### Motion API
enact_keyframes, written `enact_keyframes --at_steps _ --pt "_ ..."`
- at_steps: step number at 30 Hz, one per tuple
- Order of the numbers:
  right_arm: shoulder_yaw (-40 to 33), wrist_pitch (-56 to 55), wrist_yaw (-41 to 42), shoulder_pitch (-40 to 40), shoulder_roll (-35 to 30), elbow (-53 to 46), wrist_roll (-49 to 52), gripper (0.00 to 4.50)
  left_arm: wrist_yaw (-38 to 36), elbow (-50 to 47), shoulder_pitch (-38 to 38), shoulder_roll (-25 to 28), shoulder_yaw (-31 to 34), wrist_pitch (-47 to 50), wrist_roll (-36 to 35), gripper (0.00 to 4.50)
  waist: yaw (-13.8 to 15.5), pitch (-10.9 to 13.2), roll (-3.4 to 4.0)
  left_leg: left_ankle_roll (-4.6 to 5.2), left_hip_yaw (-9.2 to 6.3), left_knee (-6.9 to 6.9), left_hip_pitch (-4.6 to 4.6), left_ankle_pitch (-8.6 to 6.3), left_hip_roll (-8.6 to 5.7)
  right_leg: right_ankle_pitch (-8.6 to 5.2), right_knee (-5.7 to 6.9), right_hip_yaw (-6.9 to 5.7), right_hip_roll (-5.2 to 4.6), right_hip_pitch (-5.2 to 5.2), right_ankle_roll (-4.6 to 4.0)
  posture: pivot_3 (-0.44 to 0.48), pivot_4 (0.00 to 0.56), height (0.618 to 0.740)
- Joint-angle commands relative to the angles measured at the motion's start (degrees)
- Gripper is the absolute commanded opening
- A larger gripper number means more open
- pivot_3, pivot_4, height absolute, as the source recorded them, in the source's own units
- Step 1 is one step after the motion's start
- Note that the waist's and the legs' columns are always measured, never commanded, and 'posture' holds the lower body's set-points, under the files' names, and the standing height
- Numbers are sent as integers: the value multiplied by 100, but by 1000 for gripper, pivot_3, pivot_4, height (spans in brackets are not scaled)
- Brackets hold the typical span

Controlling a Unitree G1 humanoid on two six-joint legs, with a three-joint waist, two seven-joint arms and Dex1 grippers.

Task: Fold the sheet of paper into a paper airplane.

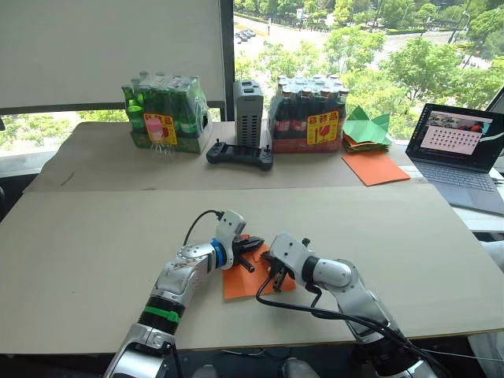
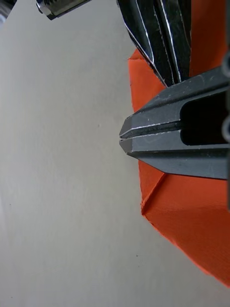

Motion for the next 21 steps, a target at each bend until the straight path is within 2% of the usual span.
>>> enact_keyframes --at_steps 1,13,21 --pt "78 294 -263 -13 -129 152 -288 27 -11 -171 -38 -27 -40 16 37 0 -1 0 0 0 0 0 1 0 0 0 0 0 0 0 0 0 150 740" --pt "374 688 48 318 -761 -212 -277 27 23 -216 -5 -31 -15 52 25 0 19 0 0 1 -1 -1 37 -1 -1 -4 -14 -1 -1 44 6 0 150 740" --pt "475 781 -30 306 -736 -198 -256 27 36 -189 -104 -112 -63 68 27 0 12 -1 -1 1 0 -1 41 -1 -1 -4 -16 -1 0 48 7 0 150 740"
